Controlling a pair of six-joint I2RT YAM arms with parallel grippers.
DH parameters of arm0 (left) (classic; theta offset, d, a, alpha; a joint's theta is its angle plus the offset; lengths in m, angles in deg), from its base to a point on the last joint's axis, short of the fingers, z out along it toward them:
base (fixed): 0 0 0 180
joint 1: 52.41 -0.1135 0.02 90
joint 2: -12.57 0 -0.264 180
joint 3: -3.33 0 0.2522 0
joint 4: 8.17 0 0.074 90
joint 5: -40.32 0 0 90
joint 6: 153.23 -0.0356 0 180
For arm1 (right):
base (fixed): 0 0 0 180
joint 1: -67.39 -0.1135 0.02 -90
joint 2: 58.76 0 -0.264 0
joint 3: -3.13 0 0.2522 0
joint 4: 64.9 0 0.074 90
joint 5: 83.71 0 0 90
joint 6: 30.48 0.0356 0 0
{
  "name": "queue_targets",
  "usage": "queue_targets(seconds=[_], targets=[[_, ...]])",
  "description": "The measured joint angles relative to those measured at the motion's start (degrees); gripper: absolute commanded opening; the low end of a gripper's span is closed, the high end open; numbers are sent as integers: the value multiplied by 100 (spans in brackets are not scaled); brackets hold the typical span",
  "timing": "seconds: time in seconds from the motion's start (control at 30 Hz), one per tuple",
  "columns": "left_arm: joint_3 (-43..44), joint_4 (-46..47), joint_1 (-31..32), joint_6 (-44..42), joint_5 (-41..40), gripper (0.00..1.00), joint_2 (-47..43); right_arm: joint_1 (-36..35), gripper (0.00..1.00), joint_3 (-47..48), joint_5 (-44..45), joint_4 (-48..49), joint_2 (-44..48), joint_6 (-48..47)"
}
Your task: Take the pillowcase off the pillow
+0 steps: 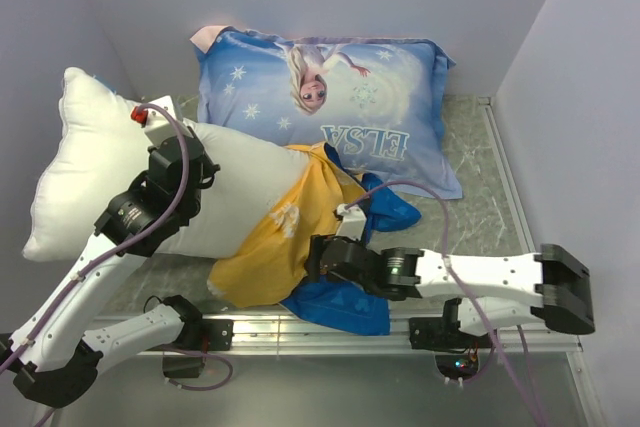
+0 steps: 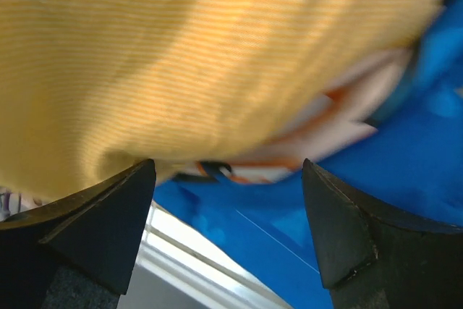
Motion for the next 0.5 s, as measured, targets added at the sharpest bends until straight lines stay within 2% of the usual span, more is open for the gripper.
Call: queue_targets(seconds=[0.17,0.23,0.3,0.37,0.4,0.43,0.5], targets=[[0,7,0,-2,33,0,0,-11,86,92,-98,678,-973,234],[0,7,0,-4,61,1,0,-17,85,-15,-114,887,-1064,354],[0,9,0,-4,96,0,0,-24,79,-162,-101,1067,-1045,455],[0,11,0,-4,129,1,-2,-26,56,-273,-61,1198,-1040,546],[0,13,0,-2,140,1,-7,-26,39,-297,-46,1217,-1043,570],[0,13,0,-4,149,1,-11,-26,13,-302,4,1235,-1040,619],[2,13,0,-7,157,0,-15,-13,0,-308,98,1250,-1001,702]])
